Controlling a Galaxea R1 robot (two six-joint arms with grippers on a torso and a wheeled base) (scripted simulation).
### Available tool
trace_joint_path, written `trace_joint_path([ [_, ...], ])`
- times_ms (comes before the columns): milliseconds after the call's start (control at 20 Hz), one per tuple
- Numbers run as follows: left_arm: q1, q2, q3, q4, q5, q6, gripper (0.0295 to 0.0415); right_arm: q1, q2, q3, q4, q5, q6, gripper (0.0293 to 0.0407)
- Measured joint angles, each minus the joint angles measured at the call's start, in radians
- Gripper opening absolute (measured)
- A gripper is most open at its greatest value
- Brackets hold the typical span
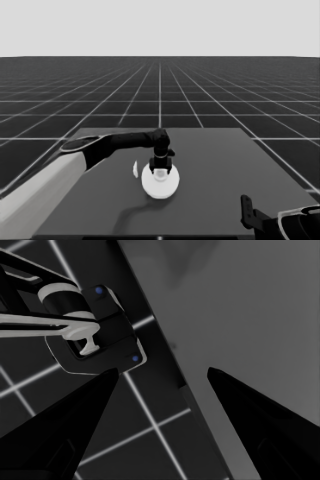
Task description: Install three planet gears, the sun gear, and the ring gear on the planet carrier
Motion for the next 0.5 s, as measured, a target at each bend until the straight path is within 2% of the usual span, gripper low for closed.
trace_joint_path([
  [500, 0.011, 0.000, -0.002, 0.001, 0.000, 0.067, 0.0348, 0.000, 0.000, 0.000, 0.000, 0.000, 0.000, 0.0385],
])
